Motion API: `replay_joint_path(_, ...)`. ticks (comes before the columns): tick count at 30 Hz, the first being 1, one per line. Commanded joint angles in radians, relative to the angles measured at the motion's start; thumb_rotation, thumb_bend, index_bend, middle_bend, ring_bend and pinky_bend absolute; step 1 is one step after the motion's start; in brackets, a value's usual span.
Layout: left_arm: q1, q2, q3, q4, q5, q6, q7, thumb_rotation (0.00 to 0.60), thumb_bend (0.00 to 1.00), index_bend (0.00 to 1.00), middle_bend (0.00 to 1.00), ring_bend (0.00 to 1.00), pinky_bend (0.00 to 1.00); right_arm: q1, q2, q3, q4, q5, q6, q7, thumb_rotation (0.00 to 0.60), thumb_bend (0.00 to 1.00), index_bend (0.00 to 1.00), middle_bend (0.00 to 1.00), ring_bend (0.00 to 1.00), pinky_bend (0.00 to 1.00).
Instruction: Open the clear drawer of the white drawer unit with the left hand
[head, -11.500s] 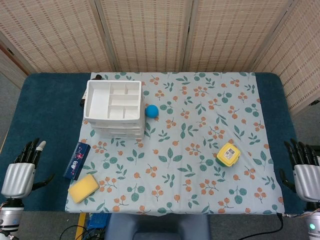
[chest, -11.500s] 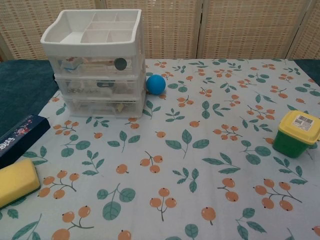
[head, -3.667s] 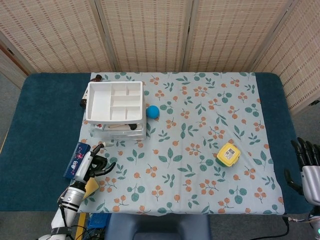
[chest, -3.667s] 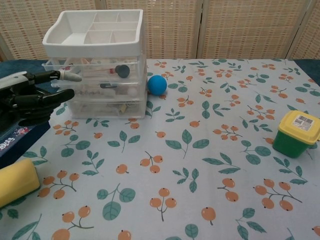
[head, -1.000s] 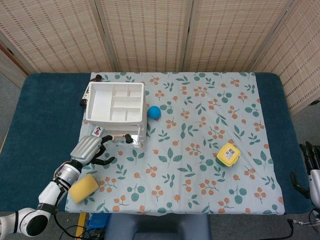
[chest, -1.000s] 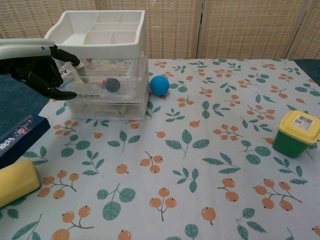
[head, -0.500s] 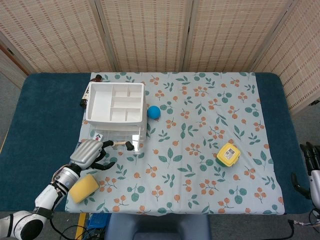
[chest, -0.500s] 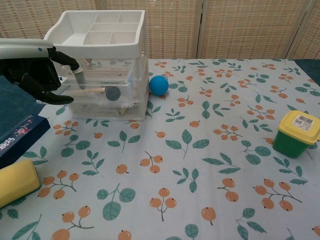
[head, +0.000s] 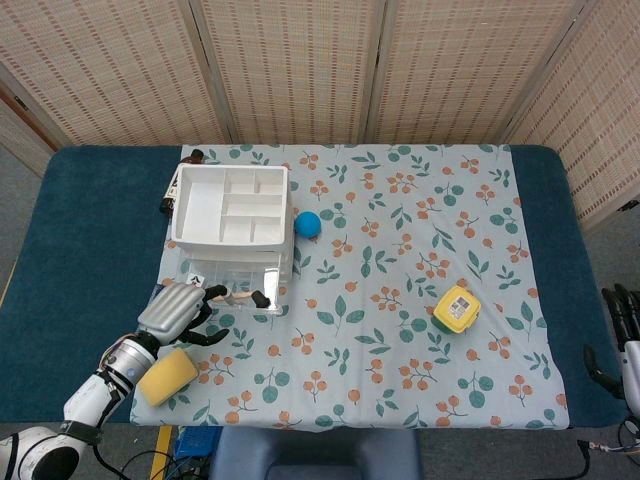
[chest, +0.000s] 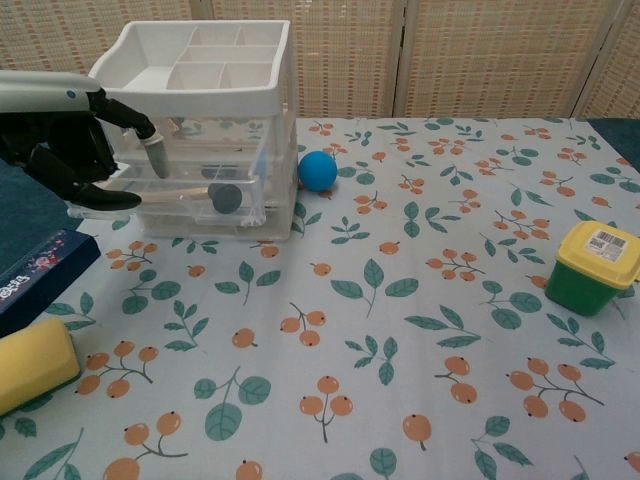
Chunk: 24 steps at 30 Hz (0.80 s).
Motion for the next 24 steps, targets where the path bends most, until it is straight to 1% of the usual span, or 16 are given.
replay_joint_path(1,0.006,0.017,0.004,-0.013,0.019,0.003,-0.013,0.6,0.27,0.33,0.93,1.0,1.0,0.002,0.002,0.003,-0.002,-0.003,0.002,-0.001,0.6,0.45,0.0,0.0,0.0,0.0)
replay_joint_path(6,0.025,0.049,-0.002,-0.018,0.097,0.04,-0.05,0.6,0.27,0.32,0.93,1.0,1.0,0.005,0.02,0.008,-0.017,-0.017,0.014,-0.005,0.6,0.45,0.0,0.0,0.0,0.0)
replay_joint_path(9,0.028,0.068,-0.013,0.008,0.172,0.072,-0.057,0.6,0.27,0.33,0.93,1.0,1.0,0.004,0.043,0.016,-0.038,-0.028,0.033,-0.014,0.6,0.45,0.0,0.0,0.0,0.0)
replay_joint_path(11,0.024,0.069,-0.018,0.048,0.244,0.099,-0.05,0.6,0.27,0.33,0.93,1.0,1.0,0.003,0.061,0.022,-0.055,-0.035,0.045,-0.021,0.6,0.45,0.0,0.0,0.0,0.0)
replay_joint_path(17,-0.009,0.05,-0.043,0.172,0.392,0.164,0.013,0.6,0.27,0.36,0.94,1.0,1.0,0.002,0.114,0.037,-0.101,-0.053,0.073,-0.043,0.6,0.45,0.0,0.0,0.0,0.0)
replay_joint_path(21,-0.046,0.036,-0.049,0.251,0.464,0.164,0.022,0.6,0.27,0.36,0.94,1.0,1.0,0.003,0.136,0.042,-0.12,-0.059,0.082,-0.048,0.6,0.45,0.0,0.0,0.0,0.0)
replay_joint_path(24,-0.09,0.026,-0.043,0.327,0.535,0.144,0.027,0.6,0.27,0.36,0.94,1.0,1.0,0.002,0.141,0.04,-0.128,-0.063,0.082,-0.051,0.6,0.45,0.0,0.0,0.0,0.0)
